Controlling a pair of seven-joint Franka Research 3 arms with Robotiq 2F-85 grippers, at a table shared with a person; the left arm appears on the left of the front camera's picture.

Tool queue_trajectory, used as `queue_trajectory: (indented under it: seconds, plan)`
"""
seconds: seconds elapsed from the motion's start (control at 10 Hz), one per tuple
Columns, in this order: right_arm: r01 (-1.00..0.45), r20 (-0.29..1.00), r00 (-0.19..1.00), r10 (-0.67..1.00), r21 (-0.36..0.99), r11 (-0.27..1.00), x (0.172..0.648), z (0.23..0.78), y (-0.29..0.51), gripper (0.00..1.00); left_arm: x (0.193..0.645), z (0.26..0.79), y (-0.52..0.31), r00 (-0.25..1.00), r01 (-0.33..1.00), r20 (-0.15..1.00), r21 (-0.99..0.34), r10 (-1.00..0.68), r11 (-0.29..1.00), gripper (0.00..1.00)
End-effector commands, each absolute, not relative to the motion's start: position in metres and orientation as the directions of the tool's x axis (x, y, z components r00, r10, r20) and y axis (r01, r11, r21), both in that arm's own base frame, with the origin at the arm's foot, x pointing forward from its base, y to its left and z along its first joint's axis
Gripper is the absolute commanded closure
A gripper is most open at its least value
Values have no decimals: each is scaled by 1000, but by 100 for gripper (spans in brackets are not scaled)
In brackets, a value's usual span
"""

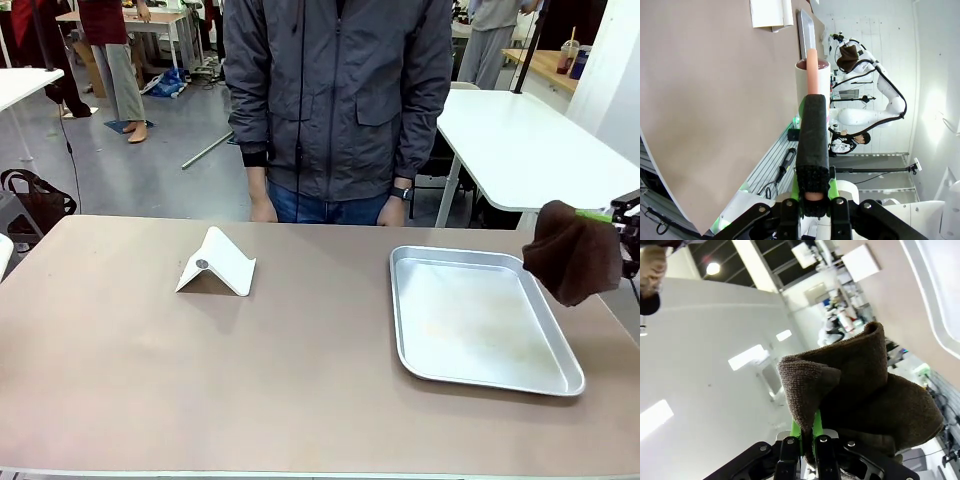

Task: Clean the surface of the table.
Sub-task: Clean the area not pointed to by the person.

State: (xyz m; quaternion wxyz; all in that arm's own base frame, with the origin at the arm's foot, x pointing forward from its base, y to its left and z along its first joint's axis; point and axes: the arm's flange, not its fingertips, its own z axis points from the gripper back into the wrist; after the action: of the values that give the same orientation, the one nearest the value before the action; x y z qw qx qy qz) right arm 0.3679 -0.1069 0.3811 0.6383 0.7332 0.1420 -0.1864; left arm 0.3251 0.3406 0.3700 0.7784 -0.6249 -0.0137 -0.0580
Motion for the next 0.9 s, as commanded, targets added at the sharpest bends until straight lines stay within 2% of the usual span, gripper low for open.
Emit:
queue_trajectory:
  seconds: [0.0, 0.1, 0.8]
  plan:
    - [399, -407, 911, -67, 911, -100, 355, 380, -95, 91, 325, 378, 343, 994, 99, 89, -975, -58, 201, 78]
    - [446, -455, 890, -30, 883, -145, 368, 381, -107, 91, 325, 378, 343, 994, 99, 89, -975, -58, 201, 78]
    - [446, -455, 890, -30, 883, -145, 368, 381, -107, 91, 325, 378, 343, 994, 99, 89, -975, -58, 201, 78]
